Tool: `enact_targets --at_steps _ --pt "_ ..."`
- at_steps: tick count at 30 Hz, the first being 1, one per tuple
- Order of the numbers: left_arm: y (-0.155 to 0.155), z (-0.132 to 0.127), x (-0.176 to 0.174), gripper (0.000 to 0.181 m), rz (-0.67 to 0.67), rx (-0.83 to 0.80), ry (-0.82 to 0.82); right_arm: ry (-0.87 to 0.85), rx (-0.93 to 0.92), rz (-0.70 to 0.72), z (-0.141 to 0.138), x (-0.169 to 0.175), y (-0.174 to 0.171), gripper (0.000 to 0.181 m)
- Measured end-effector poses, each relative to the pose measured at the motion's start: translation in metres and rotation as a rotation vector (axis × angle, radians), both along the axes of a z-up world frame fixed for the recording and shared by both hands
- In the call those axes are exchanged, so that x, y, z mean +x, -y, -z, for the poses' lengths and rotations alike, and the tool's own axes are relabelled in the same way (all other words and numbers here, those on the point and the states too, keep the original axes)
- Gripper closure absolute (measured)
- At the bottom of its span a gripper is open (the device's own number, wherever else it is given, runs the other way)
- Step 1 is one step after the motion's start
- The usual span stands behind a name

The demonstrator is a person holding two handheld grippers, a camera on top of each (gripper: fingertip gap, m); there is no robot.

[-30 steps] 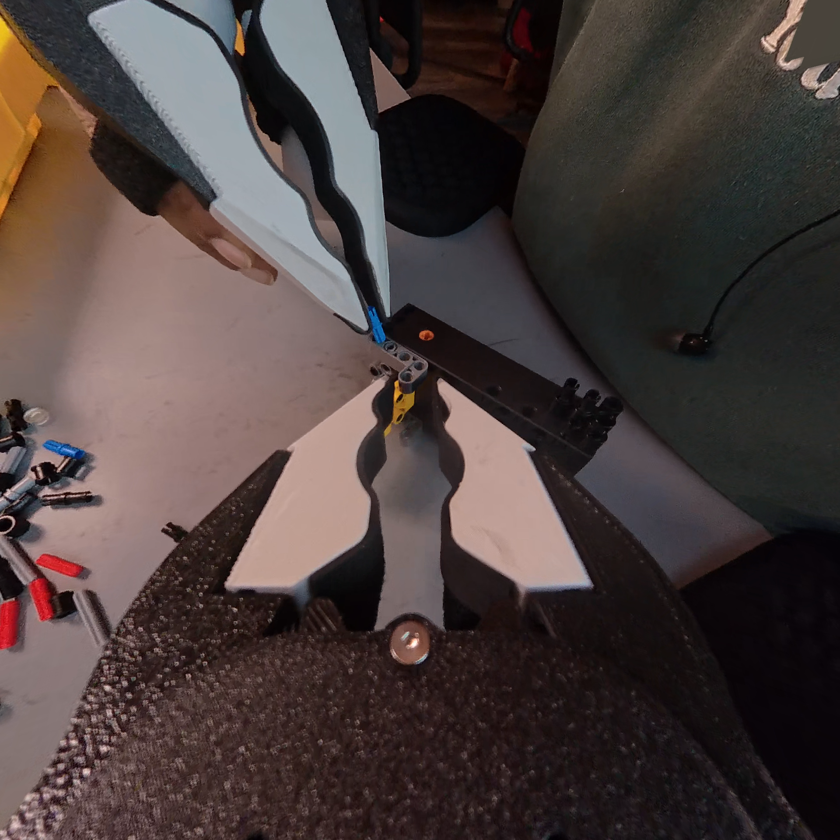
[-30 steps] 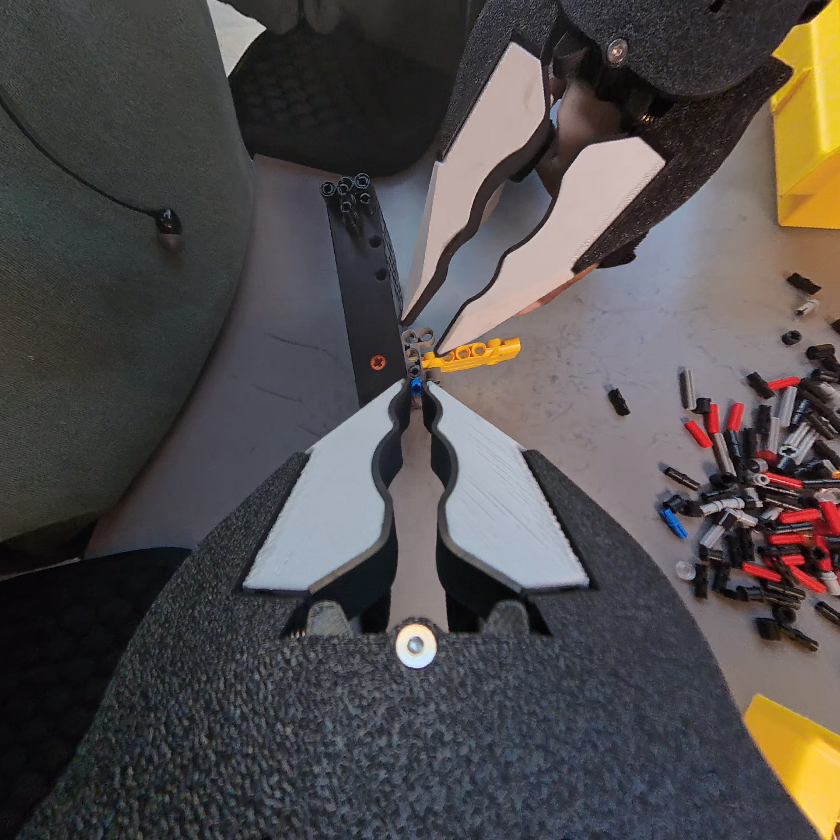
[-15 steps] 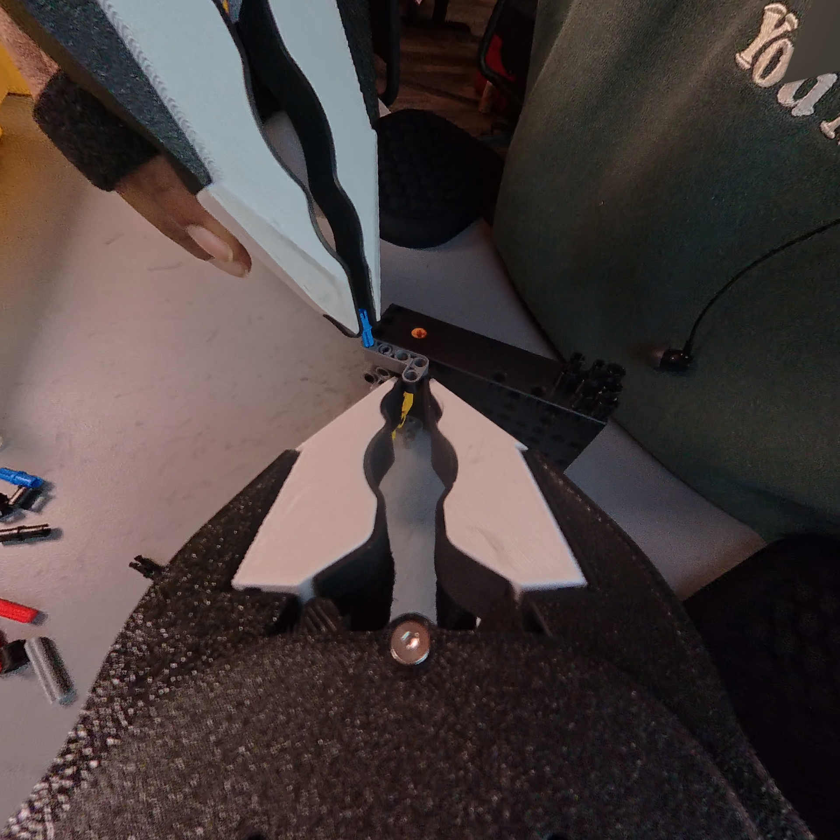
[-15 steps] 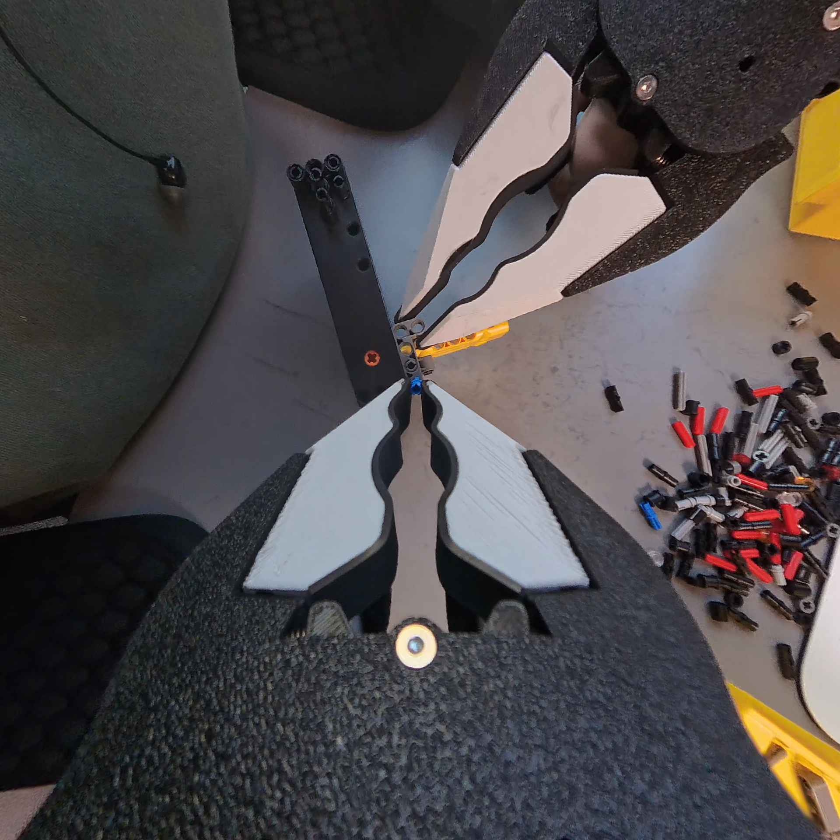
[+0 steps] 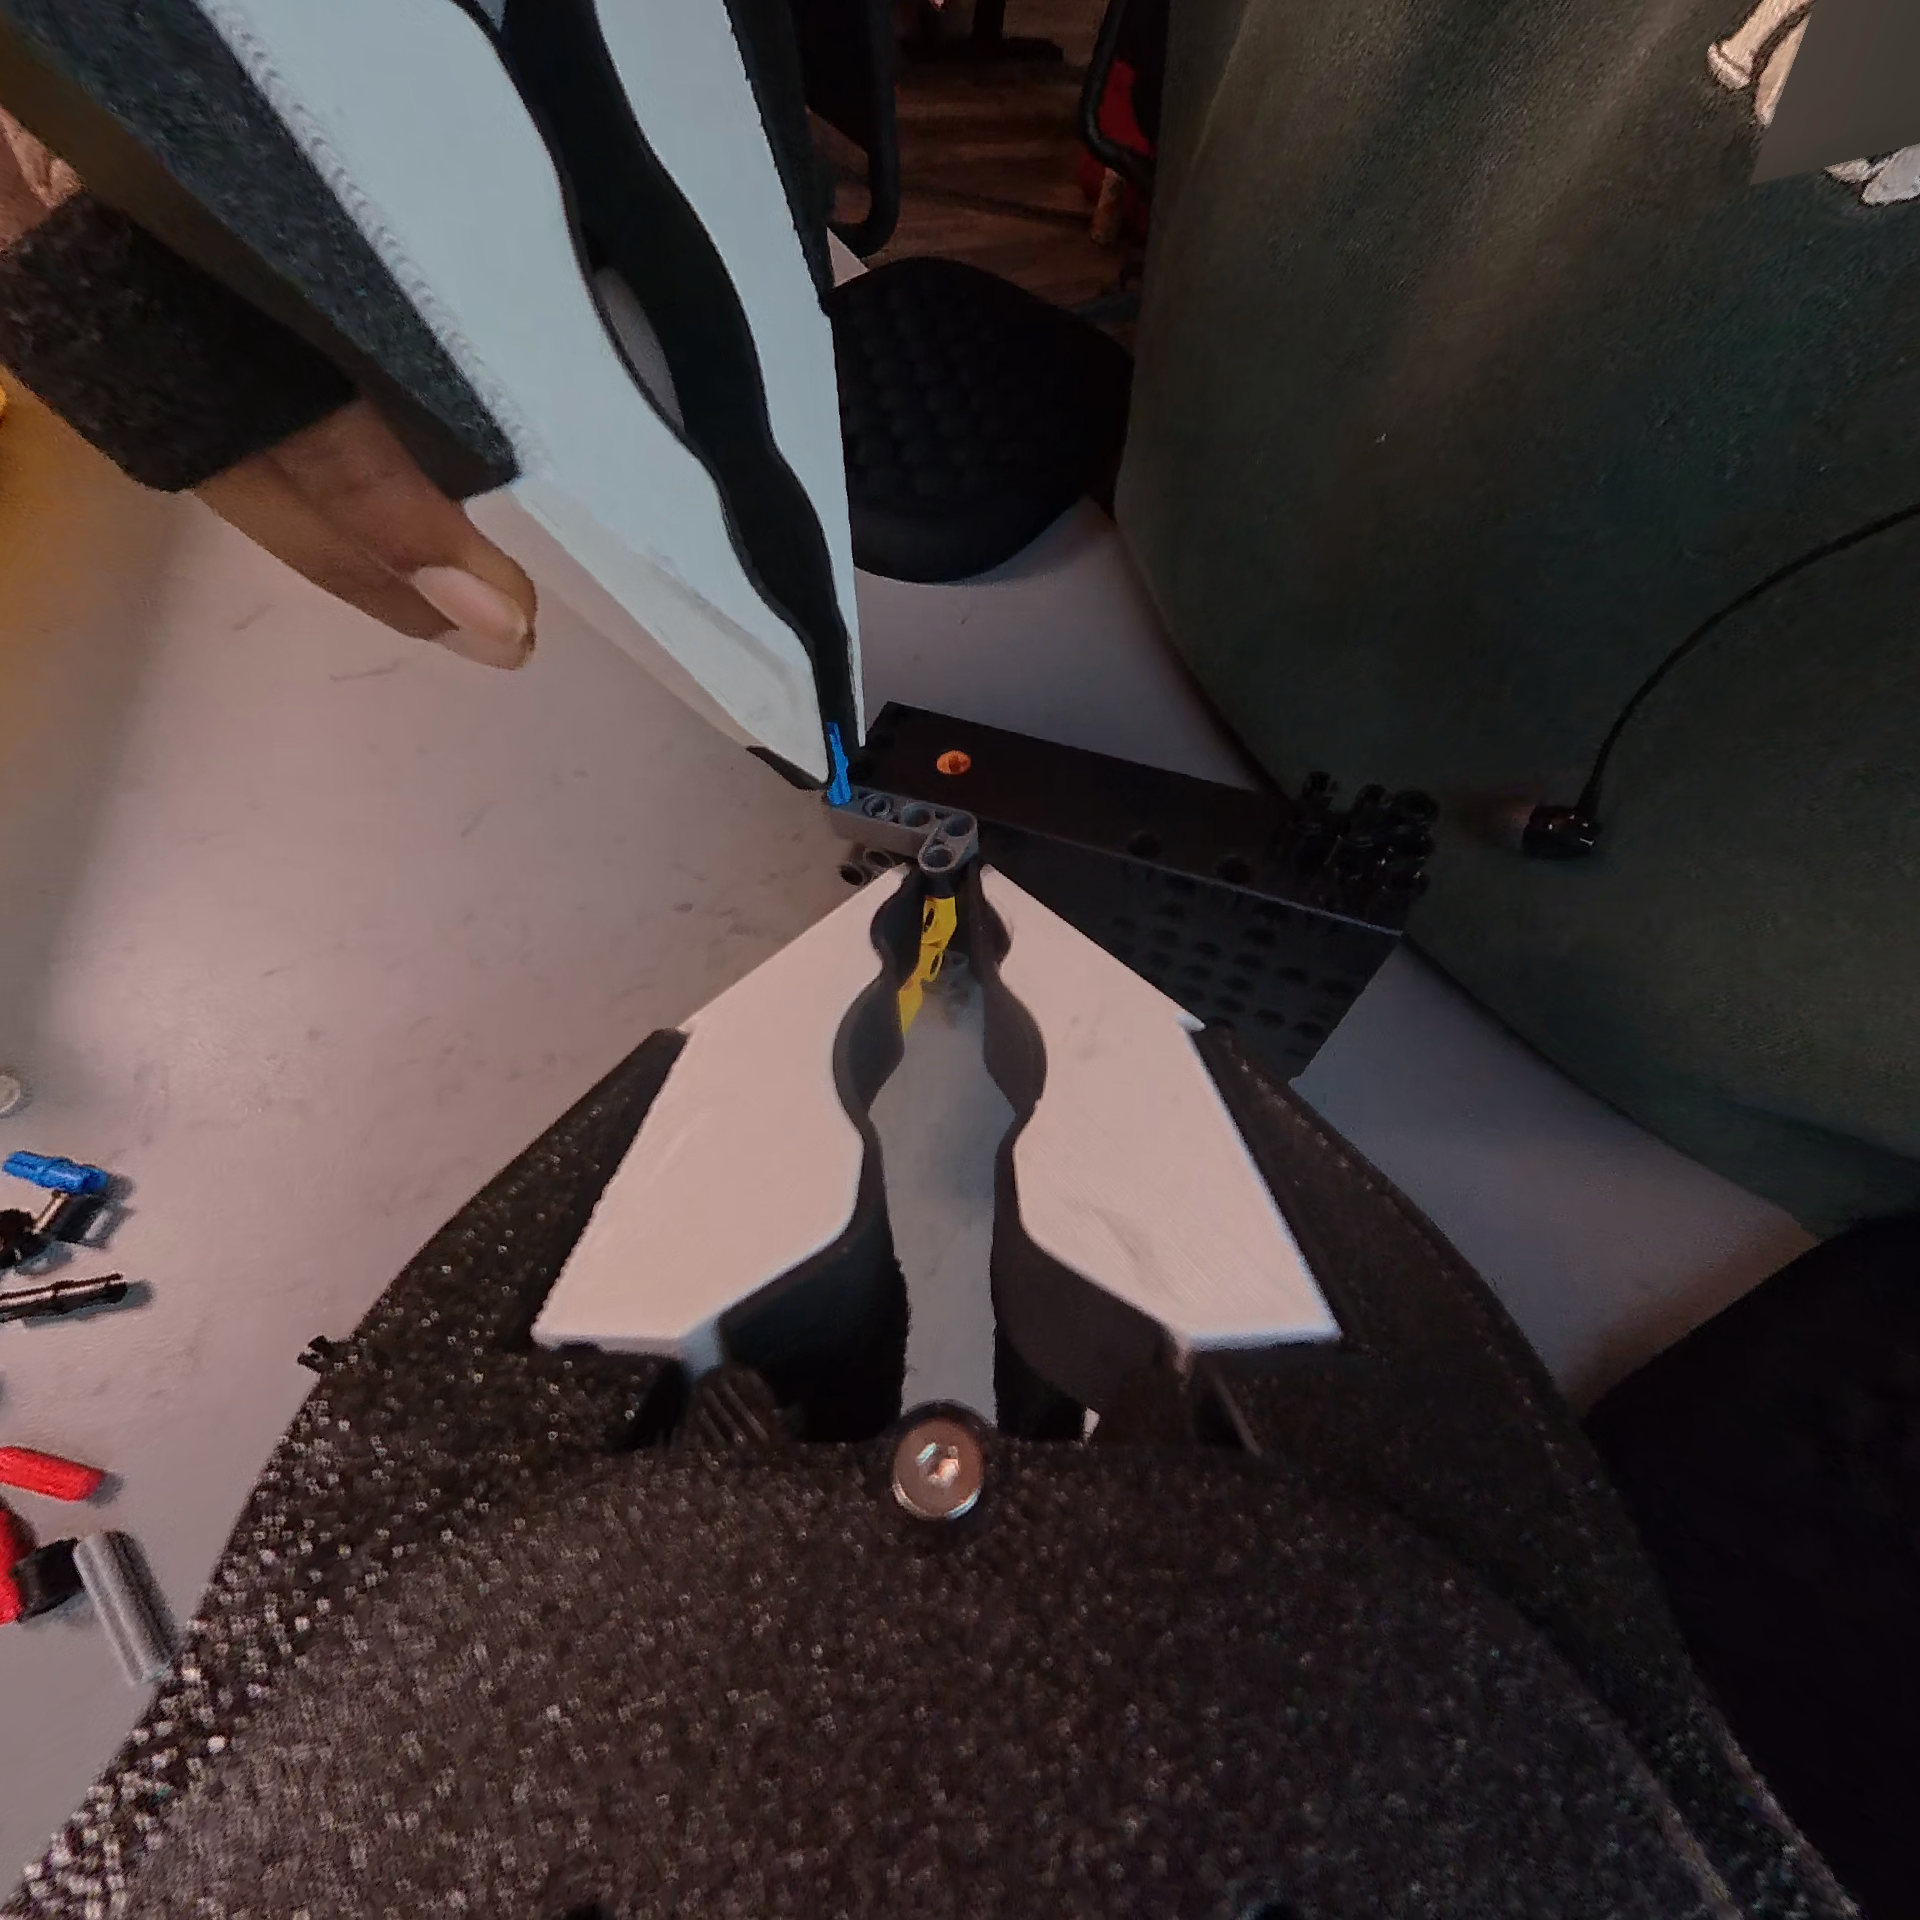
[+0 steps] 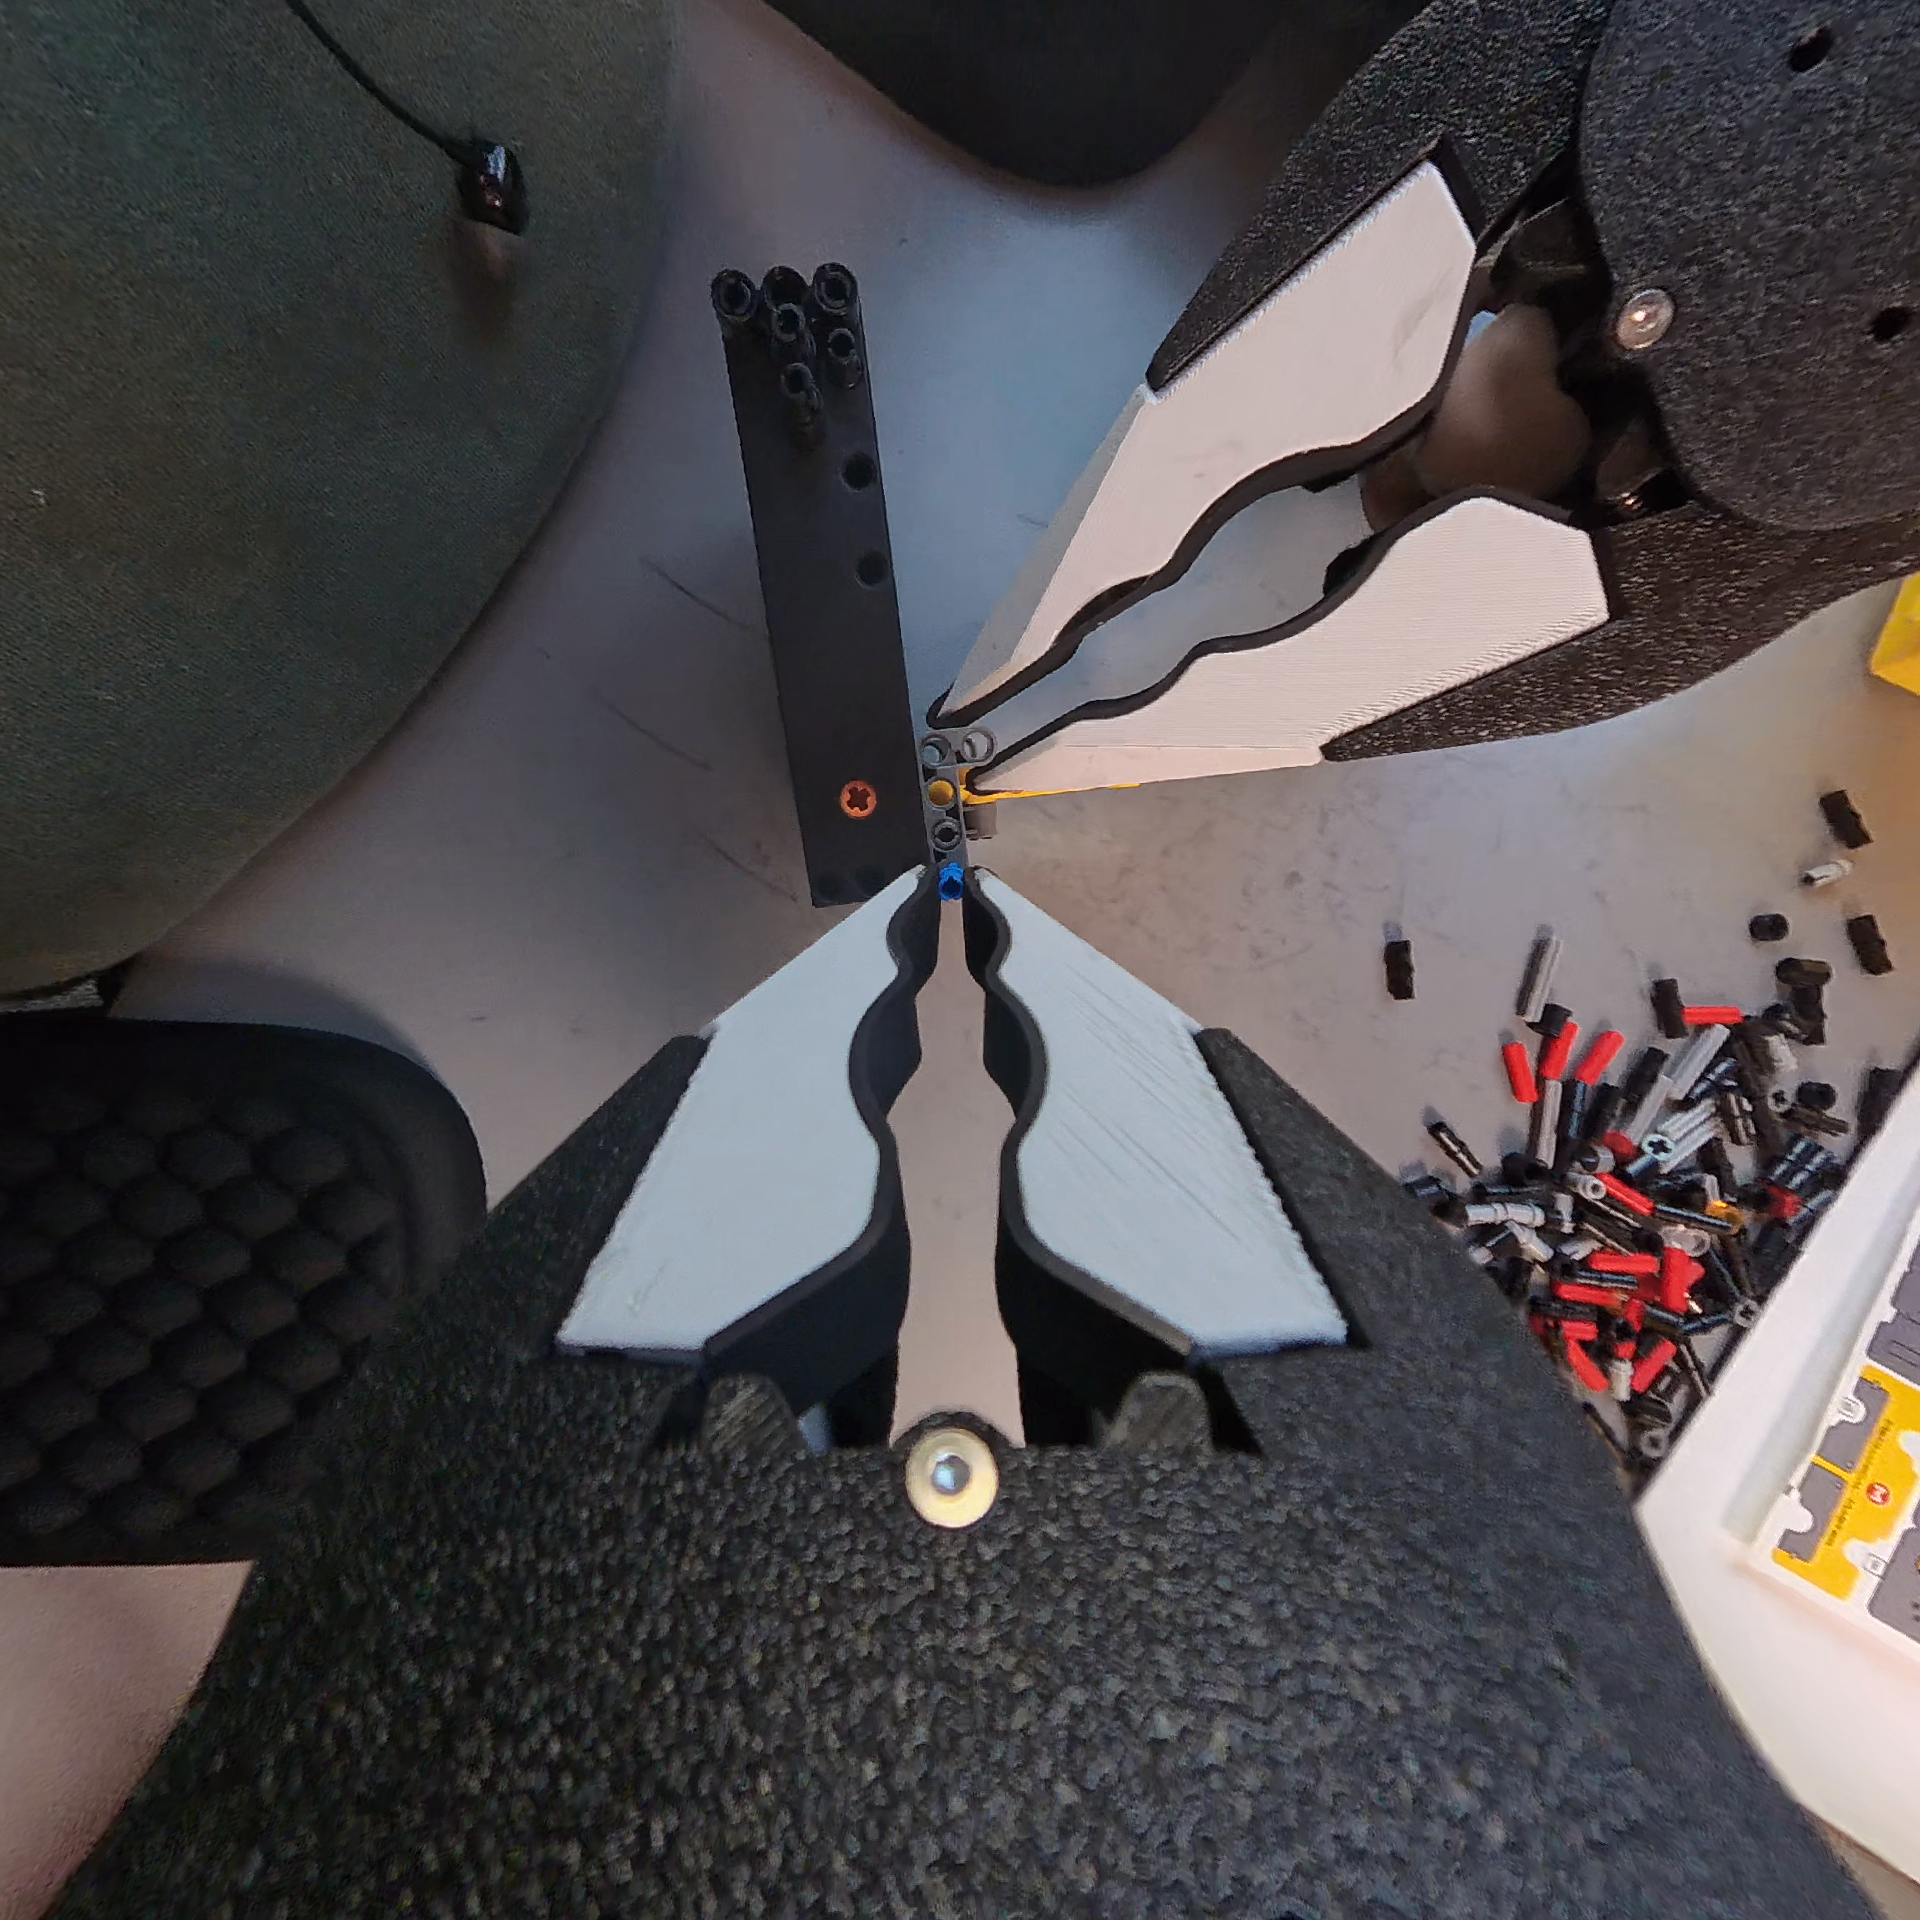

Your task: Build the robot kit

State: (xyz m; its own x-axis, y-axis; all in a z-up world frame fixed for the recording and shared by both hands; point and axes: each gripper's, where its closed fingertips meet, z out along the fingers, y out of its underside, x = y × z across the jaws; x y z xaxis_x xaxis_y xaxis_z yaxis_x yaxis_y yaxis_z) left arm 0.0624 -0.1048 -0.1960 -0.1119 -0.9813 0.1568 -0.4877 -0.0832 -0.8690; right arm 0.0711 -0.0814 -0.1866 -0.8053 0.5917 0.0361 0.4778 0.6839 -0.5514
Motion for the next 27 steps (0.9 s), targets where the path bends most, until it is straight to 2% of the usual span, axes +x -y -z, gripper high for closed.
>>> enact_targets --at_steps 13,17,19,22,27 --pt "0.002 -0.001 0.005 0.175 -0.001 0.051 0.014 0.004 -0.077 -0.004 0.005 0.005 0.002 0.177" --pt "0.006 0.002 0.009 0.181 0.006 0.077 0.0 0.064 -0.184 -0.003 0.018 0.011 0.016 0.177" --pt "0.007 -0.009 0.01 0.181 -0.008 0.073 0.052 0.096 -0.26 -0.007 0.023 0.017 0.026 0.178" --pt "0.012 -0.018 0.006 0.181 -0.013 0.092 0.064 0.085 -0.318 0.032 0.029 0.019 0.03 0.178" --pt "0.009 -0.023 0.0 0.18 -0.111 0.071 0.073 0.004 -0.369 0.121 0.026 0.022 0.03 0.177"
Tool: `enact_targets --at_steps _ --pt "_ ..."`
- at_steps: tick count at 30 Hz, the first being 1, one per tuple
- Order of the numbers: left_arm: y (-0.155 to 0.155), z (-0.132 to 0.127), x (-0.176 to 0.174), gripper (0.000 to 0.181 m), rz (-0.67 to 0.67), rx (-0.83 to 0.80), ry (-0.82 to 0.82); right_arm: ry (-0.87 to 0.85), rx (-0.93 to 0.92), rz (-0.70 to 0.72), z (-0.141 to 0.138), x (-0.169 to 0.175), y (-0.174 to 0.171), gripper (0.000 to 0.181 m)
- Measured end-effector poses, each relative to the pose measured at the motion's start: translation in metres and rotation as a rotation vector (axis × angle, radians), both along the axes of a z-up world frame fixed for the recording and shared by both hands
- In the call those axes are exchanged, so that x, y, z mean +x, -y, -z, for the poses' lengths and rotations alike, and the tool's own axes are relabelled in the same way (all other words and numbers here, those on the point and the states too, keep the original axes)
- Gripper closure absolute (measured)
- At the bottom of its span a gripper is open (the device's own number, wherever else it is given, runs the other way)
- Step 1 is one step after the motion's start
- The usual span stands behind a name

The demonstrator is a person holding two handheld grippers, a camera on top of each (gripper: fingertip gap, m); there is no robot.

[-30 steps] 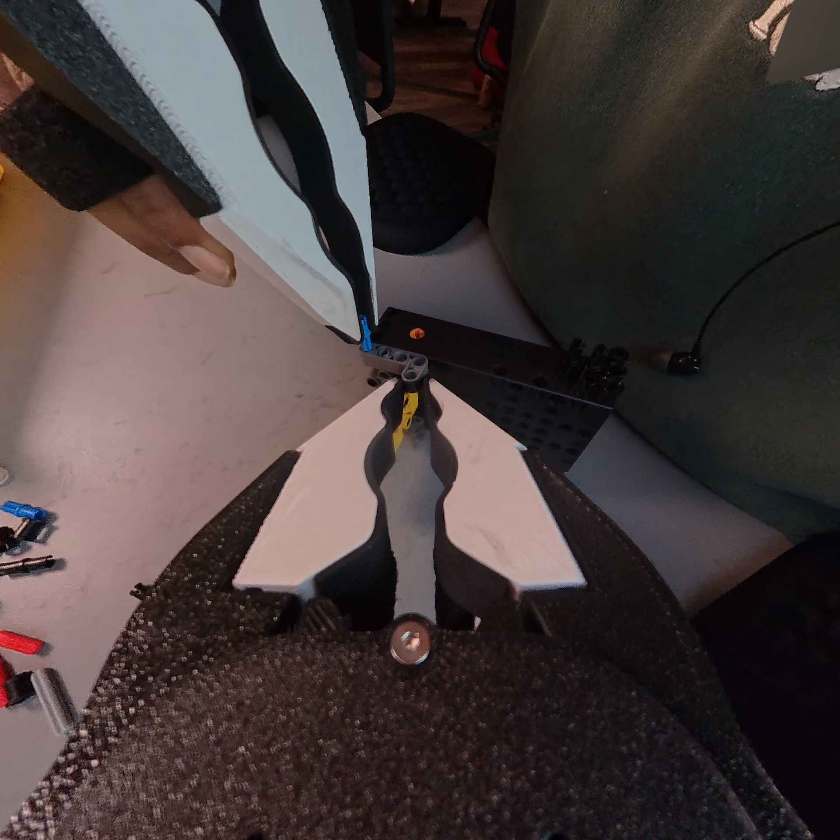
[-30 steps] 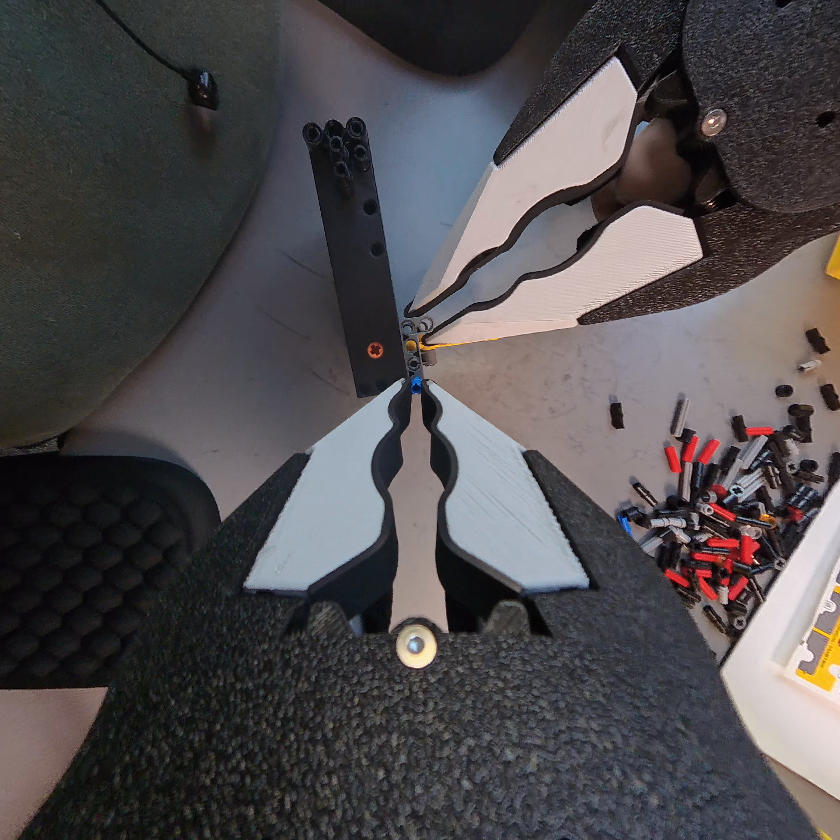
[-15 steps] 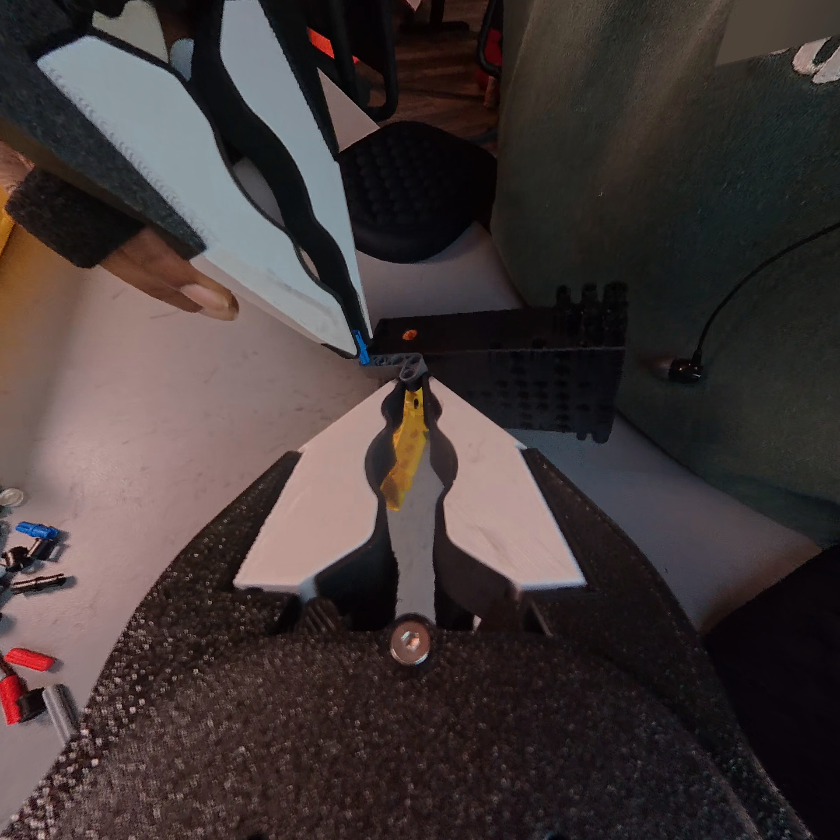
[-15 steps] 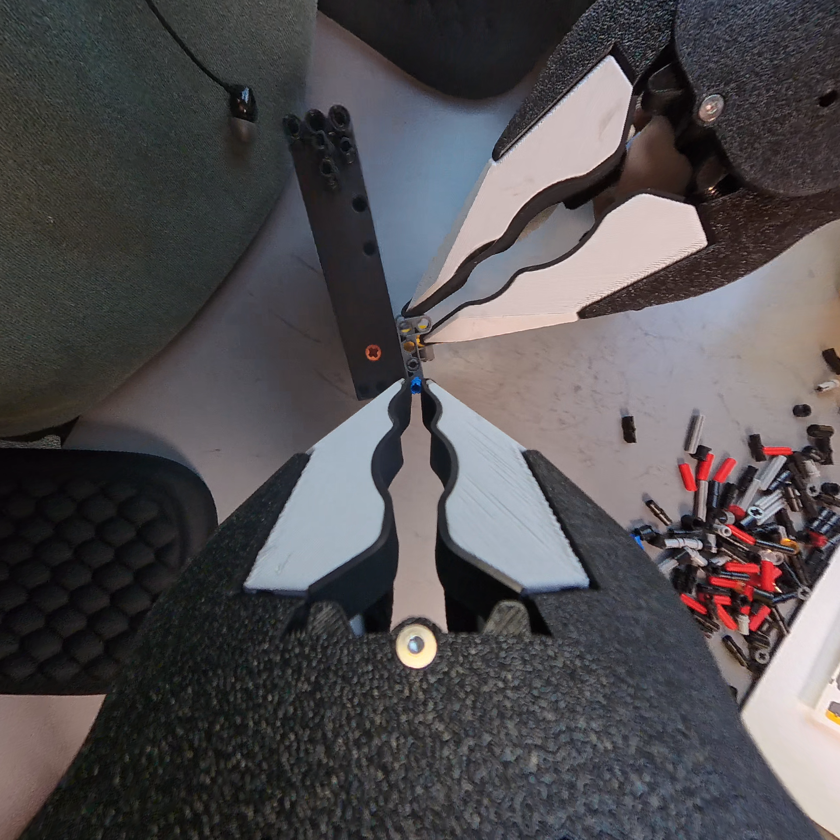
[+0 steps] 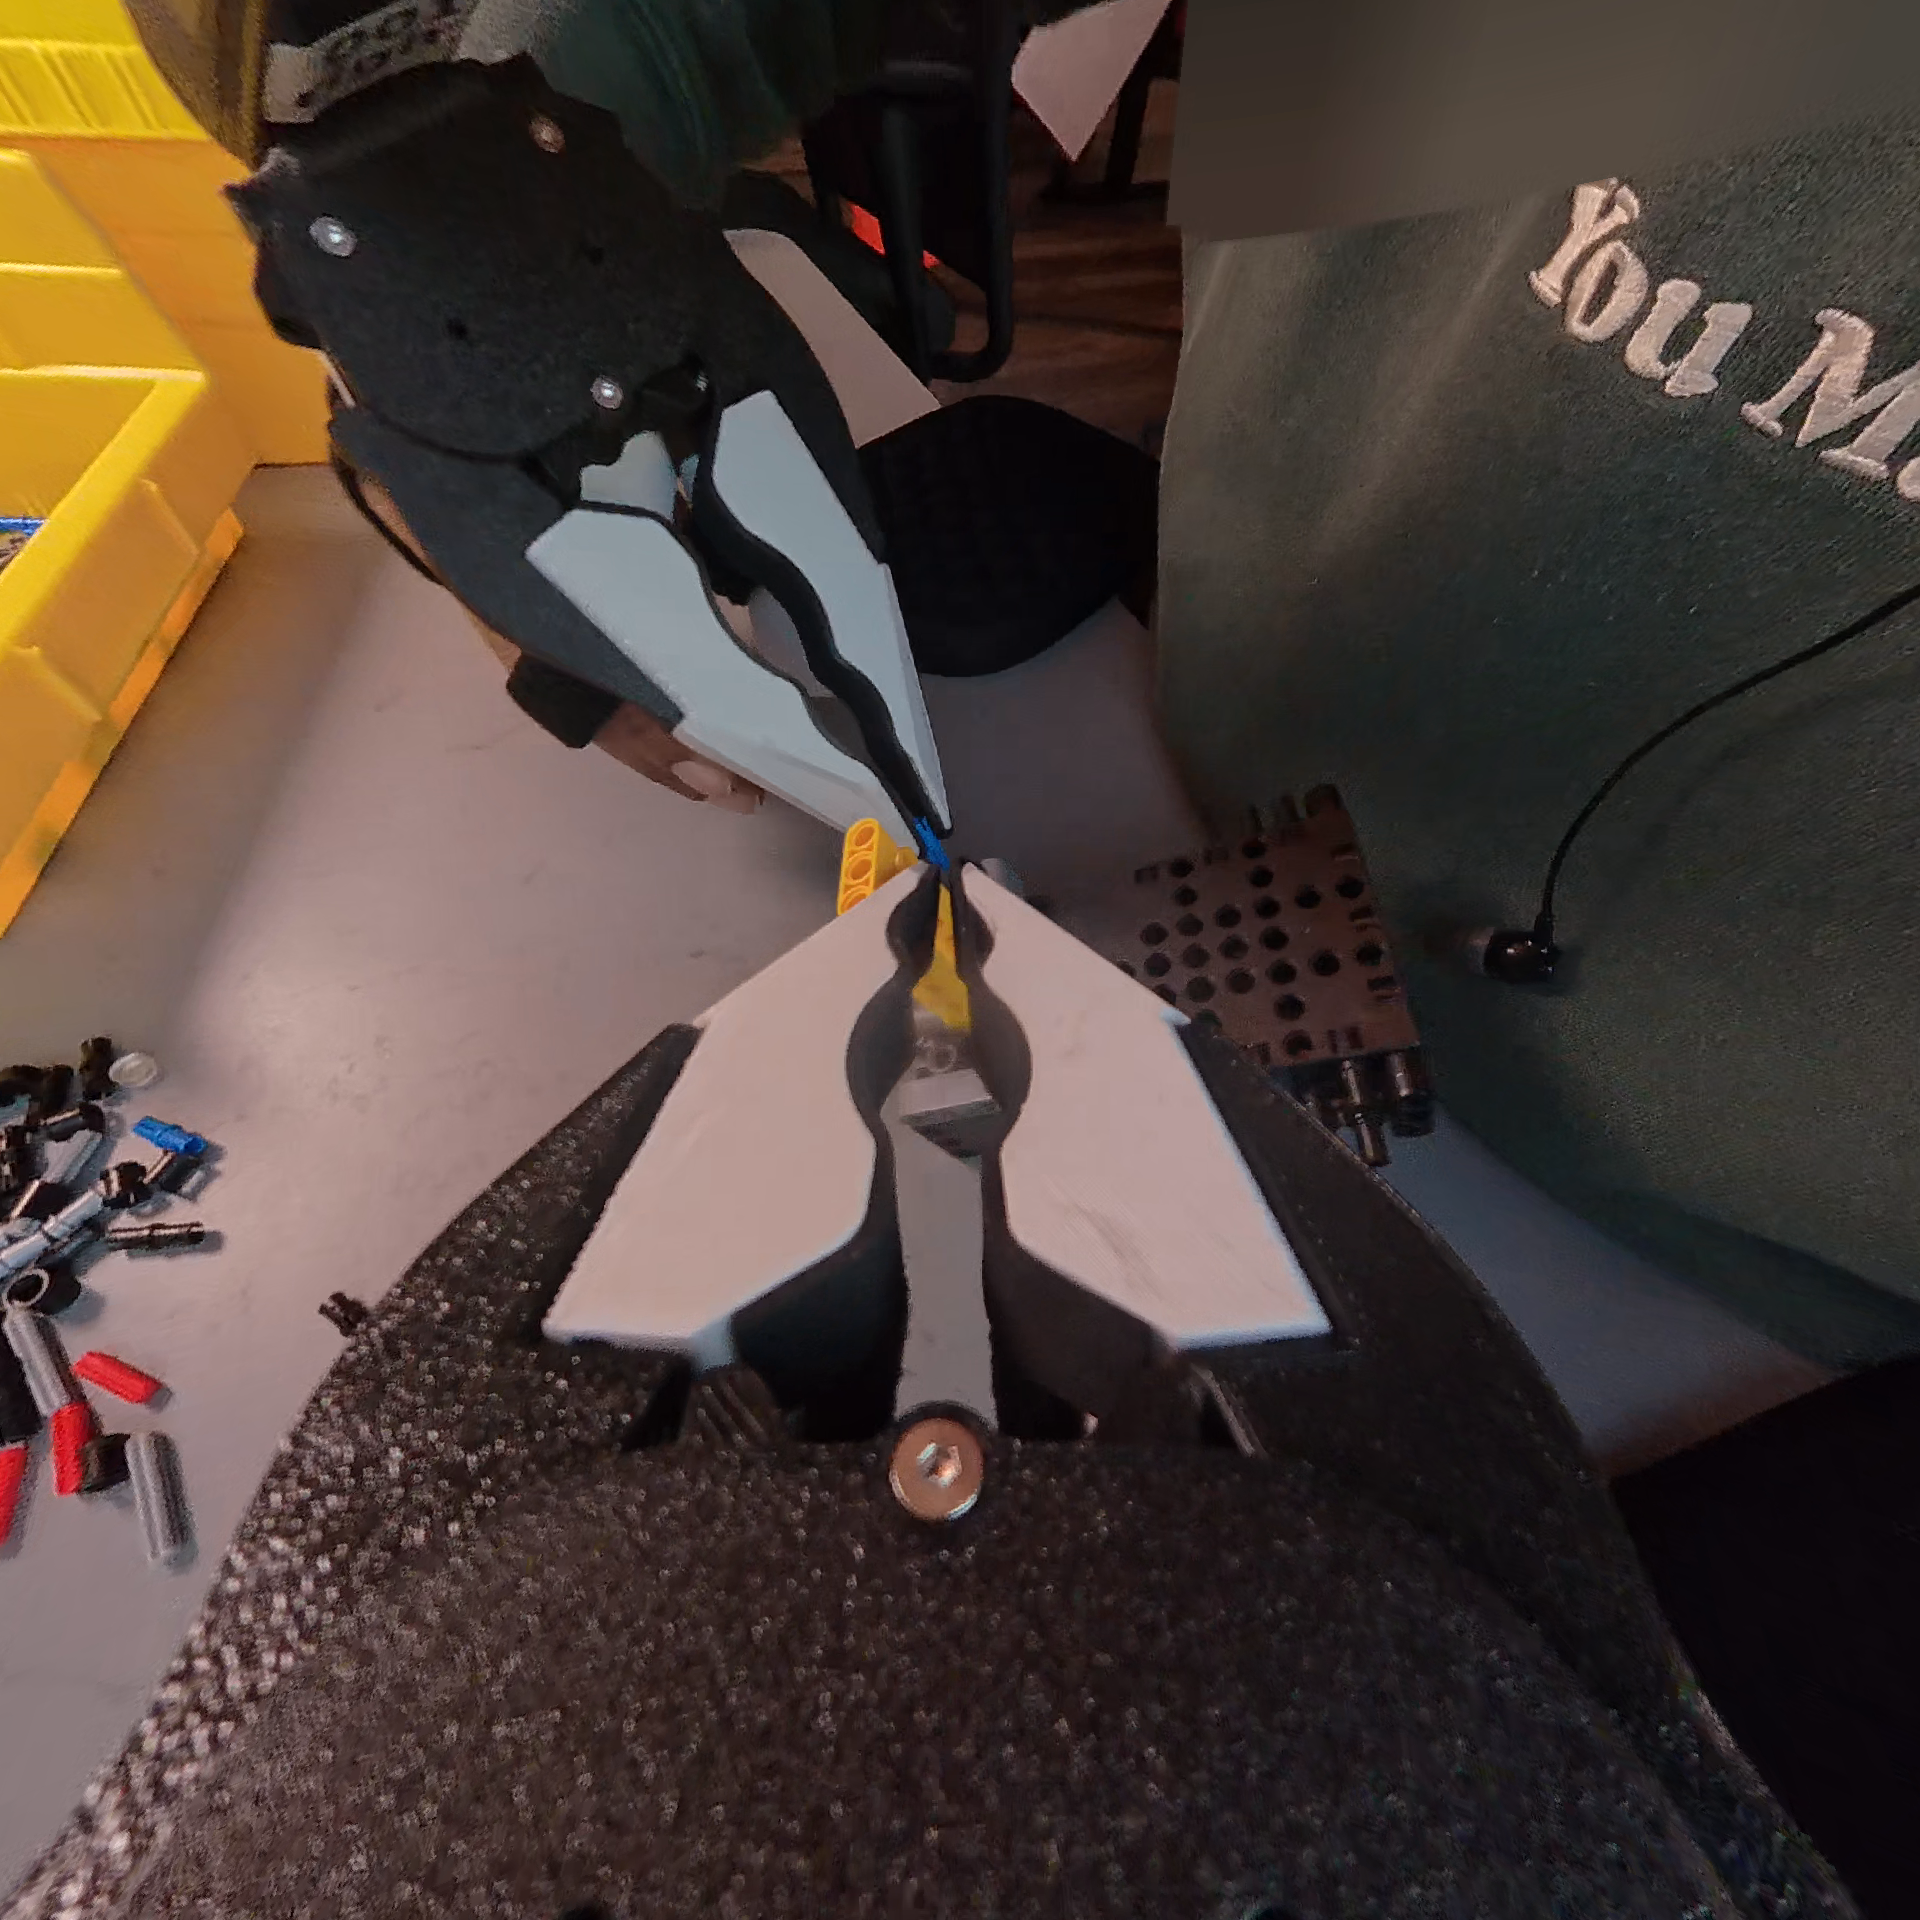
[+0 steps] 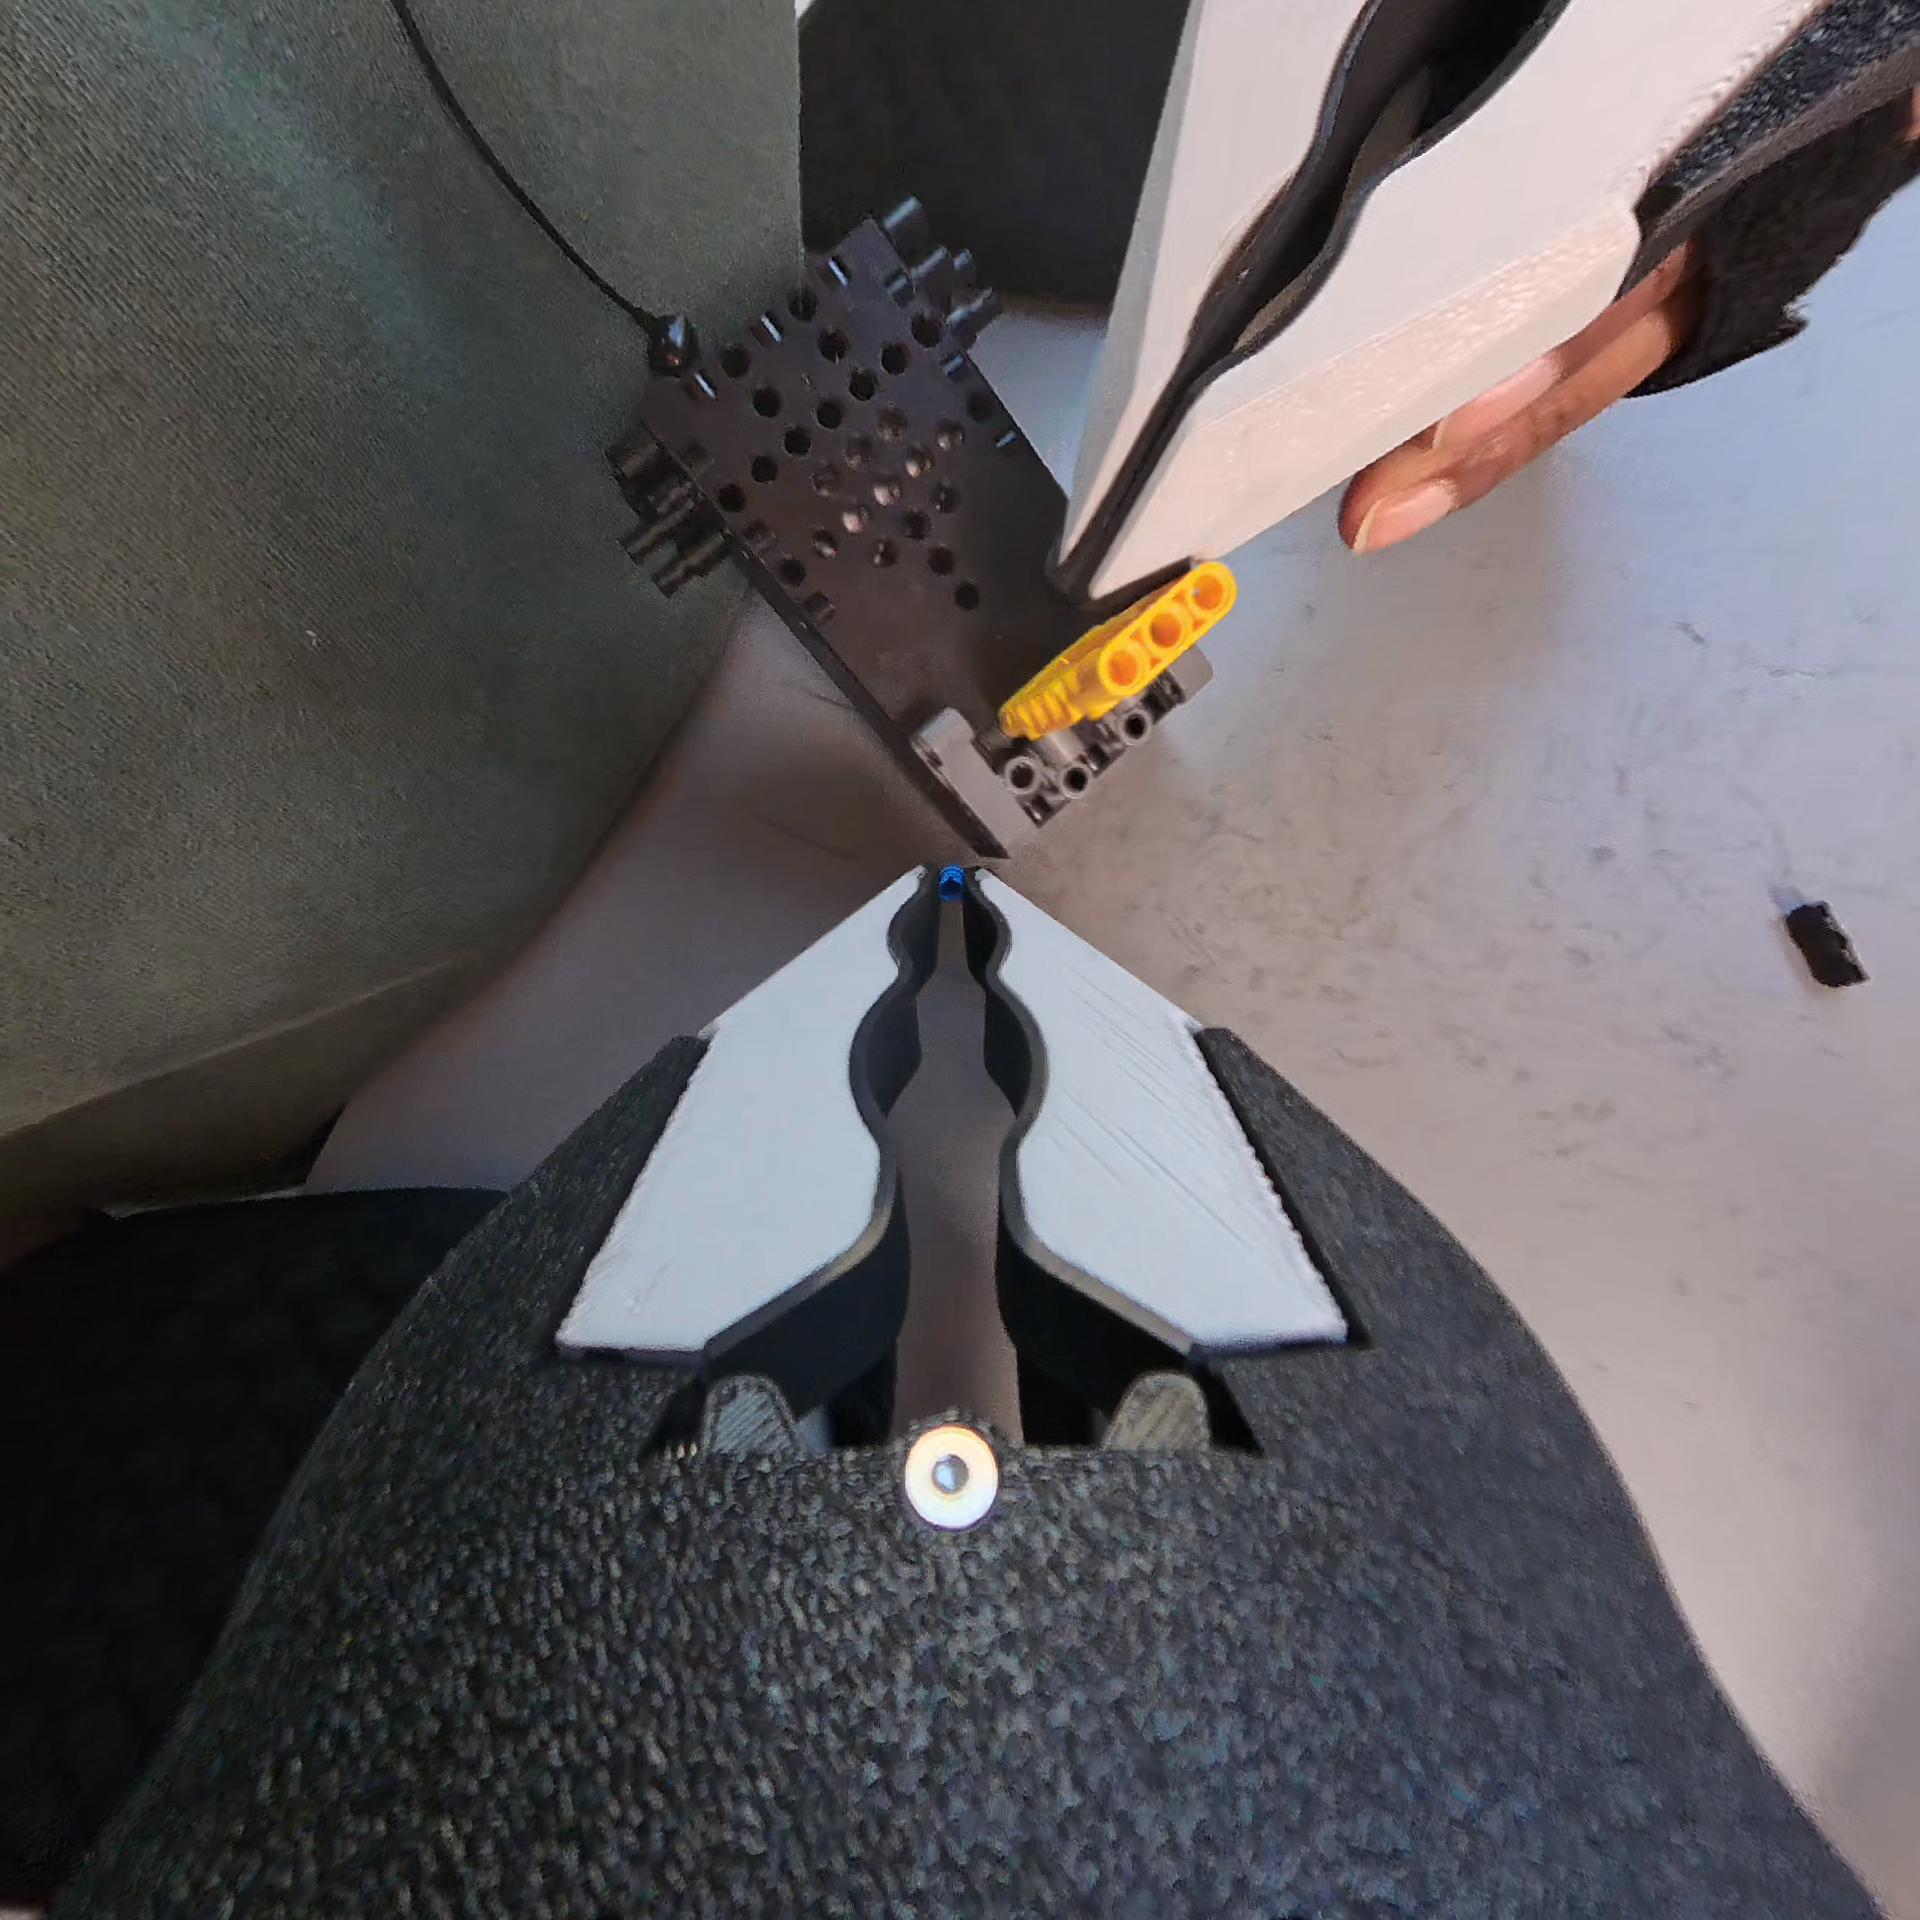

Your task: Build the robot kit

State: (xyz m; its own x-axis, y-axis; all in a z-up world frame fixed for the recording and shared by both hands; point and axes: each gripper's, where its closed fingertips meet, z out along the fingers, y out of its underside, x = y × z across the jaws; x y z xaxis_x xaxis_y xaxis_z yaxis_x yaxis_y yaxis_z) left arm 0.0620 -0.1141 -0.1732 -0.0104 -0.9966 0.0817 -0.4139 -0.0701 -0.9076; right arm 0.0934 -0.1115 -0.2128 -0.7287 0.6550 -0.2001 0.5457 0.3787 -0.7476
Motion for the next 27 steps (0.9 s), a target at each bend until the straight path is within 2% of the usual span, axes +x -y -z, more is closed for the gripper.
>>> enact_targets --at_steps 5,9,11,15,19,23,27 --pt "0.0 -0.005 -0.007 0.151 -0.095 -0.055 0.009 -0.08 0.023 0.094 -0.004 0.005 0.001 0.177" --pt "-0.008 -0.004 -0.013 0.149 -0.185 -0.03 -0.055 -0.151 0.056 0.18 -0.006 0.009 -0.005 0.177" --pt "-0.019 -0.006 -0.016 0.146 -0.242 0.009 -0.101 -0.202 0.084 0.251 -0.011 0.006 -0.013 0.177" --pt "-0.054 0.005 -0.024 0.131 -0.356 0.13 -0.268 -0.341 0.128 0.403 -0.024 0.001 -0.031 0.177" --pt "-0.068 0.019 -0.006 0.119 -0.252 0.074 -0.295 -0.441 0.148 0.509 -0.034 0.0 -0.042 0.177" --pt "-0.069 0.032 0.013 0.117 -0.094 0.051 -0.445 -0.489 0.171 0.564 -0.039 0.006 -0.048 0.177" --pt "-0.065 0.049 0.011 0.132 0.04 -0.044 -0.632 -0.513 0.151 0.604 -0.04 0.015 -0.052 0.177"
